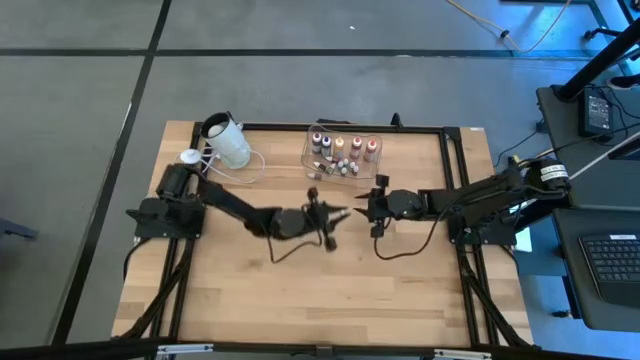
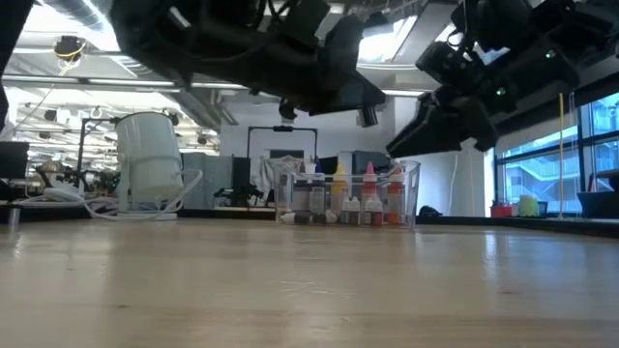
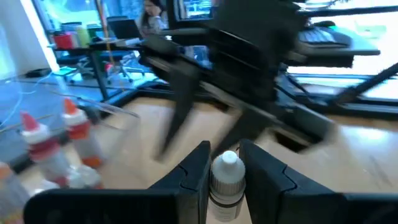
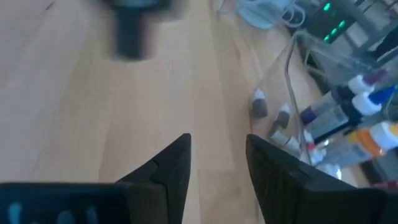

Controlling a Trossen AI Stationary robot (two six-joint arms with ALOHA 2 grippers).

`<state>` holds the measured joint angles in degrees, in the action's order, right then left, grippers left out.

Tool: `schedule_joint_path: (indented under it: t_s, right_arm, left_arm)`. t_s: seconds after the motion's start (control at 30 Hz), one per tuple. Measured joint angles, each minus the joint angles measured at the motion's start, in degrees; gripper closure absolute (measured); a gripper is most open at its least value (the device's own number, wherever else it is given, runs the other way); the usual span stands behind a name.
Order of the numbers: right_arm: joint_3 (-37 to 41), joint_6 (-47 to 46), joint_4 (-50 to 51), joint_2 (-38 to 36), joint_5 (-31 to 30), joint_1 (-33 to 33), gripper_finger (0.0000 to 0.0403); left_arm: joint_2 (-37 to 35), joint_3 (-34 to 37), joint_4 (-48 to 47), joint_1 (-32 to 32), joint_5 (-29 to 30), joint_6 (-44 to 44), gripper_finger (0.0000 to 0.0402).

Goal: Pick & Place food coloring
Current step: Put the small red food coloring bottle into the transparent container

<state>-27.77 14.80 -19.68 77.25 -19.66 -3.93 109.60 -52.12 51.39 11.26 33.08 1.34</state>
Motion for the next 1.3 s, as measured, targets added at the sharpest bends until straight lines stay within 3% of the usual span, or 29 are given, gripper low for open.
schedule_joint_path:
  t_s: [0.27, 0.53, 0.83, 0.97, 1.13, 1.3]
  right_arm:
    - [0.0, -7.5, 10.9, -7.1, -0.1, -2.8, 0.0247]
    - [0.0, -8.8, 12.3, -10.4, -0.2, -5.0, 0.0247]
    - [0.0, -9.3, 13.7, -10.2, -0.2, -4.8, 0.0247]
    - [0.0, -10.3, 14.6, -10.2, -0.2, -4.8, 0.0247]
    - [0.0, -13.1, 16.1, -10.2, -0.2, -4.8, 0.0247]
    - [0.0, -14.8, 19.0, -10.2, -0.2, -4.8, 0.0247]
  left_arm:
    - [-2.3, 0.0, -1.2, -11.1, -10.2, -0.2, 0.0333]
    - [-2.3, 0.0, -4.3, -19.4, -10.7, -0.2, 0.0330]
    - [-2.2, 0.0, -7.1, -24.0, -13.5, 3.1, 0.0328]
    - [-0.2, 0.0, -6.9, -24.0, -12.9, 6.1, 0.0328]
    - [2.9, -0.6, -5.3, -22.8, -4.0, 5.7, 0.0332]
    - [3.0, -1.4, -5.1, -21.9, -1.7, 5.5, 0.0329]
